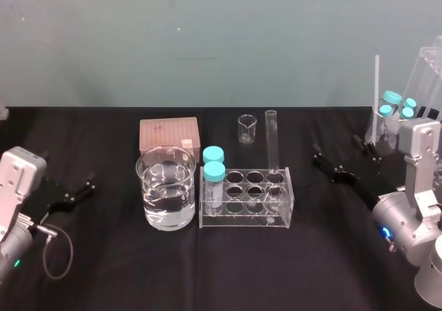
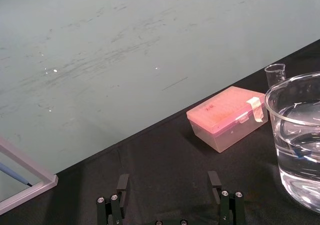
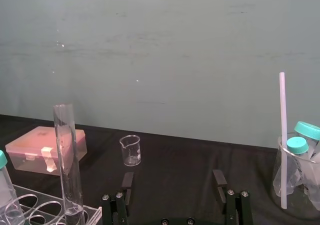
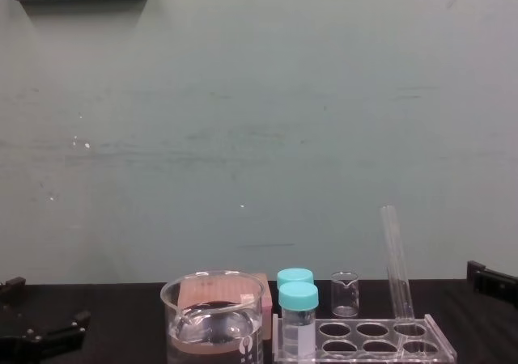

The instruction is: Hold the test tube with one hand and immerse one end into the beaker, then return it to the test tube rack.

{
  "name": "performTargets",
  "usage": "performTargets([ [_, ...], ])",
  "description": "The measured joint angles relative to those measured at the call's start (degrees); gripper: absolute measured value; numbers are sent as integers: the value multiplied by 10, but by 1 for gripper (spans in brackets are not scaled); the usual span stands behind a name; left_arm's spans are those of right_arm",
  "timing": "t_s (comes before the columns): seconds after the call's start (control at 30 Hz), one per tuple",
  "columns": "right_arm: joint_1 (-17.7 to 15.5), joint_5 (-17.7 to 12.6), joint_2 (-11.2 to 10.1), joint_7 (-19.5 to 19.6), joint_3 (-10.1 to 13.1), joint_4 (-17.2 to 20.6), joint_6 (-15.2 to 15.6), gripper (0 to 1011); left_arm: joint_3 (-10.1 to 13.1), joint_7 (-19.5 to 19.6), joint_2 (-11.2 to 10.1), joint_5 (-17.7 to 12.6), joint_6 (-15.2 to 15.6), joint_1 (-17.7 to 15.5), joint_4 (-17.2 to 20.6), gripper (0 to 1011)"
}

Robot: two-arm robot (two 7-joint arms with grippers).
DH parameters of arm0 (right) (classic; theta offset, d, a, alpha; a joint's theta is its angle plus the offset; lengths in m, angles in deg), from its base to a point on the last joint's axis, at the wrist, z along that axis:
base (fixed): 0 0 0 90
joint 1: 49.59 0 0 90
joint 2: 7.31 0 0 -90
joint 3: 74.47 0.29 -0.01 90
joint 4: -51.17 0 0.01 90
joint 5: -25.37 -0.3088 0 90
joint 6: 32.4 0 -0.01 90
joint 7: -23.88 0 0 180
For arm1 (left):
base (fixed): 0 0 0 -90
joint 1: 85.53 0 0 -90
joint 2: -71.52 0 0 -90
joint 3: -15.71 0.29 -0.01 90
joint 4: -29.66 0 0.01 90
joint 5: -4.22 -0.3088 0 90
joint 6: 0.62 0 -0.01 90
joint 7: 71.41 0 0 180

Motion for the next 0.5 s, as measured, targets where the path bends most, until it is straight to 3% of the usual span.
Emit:
performTargets([
  [0.5, 1, -2, -1, -1, -1, 1, -3, 1000, 0, 0, 0, 0, 0, 0, 0, 1000],
])
